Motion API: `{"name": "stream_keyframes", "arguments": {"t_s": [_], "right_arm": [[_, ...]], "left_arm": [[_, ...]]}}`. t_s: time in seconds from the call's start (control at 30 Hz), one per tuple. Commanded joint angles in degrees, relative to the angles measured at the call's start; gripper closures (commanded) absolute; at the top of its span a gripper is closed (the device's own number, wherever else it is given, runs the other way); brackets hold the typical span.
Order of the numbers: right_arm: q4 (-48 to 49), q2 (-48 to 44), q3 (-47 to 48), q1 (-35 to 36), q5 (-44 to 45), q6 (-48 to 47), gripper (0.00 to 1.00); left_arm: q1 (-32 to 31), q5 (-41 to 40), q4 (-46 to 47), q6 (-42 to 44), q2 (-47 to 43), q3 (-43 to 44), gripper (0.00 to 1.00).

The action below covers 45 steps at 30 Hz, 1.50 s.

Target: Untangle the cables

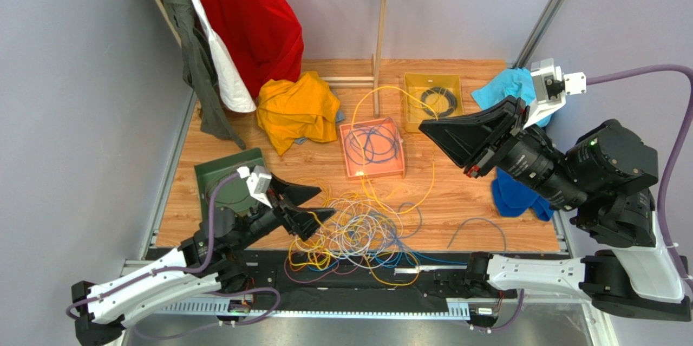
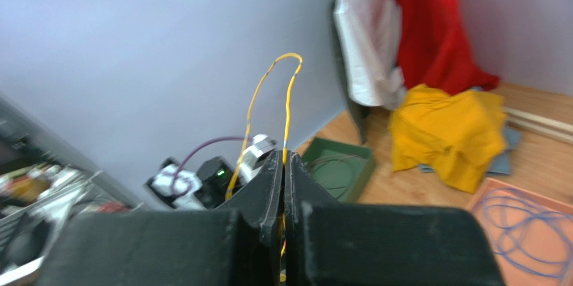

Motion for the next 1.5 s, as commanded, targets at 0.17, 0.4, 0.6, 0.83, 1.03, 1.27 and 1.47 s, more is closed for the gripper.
{"name": "stream_keyframes", "arguments": {"t_s": [0.17, 0.4, 0.6, 0.83, 1.03, 1.27, 1.47], "right_arm": [[1.2, 3.2, -6.8, -8.0, 19.3, -11.1, 1.0], [2.8, 14.0, -7.1, -38.0, 0.8, -2.3, 1.0], [7.0, 23.5, -2.1, -48.3, -3.3, 0.5, 1.0], [8.9, 35.5, 7.6, -52.2, -4.5, 0.3, 1.0], [11.9, 43.3, 10.5, -54.9, -2.6, -0.3, 1.0], [16.4, 48.2, 10.3, -56.8, -2.0, -0.4, 1.0], [19.6, 49.0, 9.2, -57.4, -1.2, -0.8, 1.0]], "left_arm": [[-0.1, 0.7, -10.1, -8.0, 4.1, -2.7, 0.02], [-0.1, -5.5, -20.1, -13.8, -0.6, -5.6, 0.03], [-0.1, -8.9, -24.8, -15.6, -3.5, -6.1, 0.04], [-0.1, -10.5, -26.1, -16.0, -3.9, -6.6, 0.04], [-0.1, -9.2, -23.9, -15.9, -1.0, -6.4, 0.04], [-0.1, -8.8, -22.2, -15.8, 1.6, -7.4, 0.04], [-0.1, -8.8, -19.6, -15.5, 4.1, -8.2, 0.04]]}}
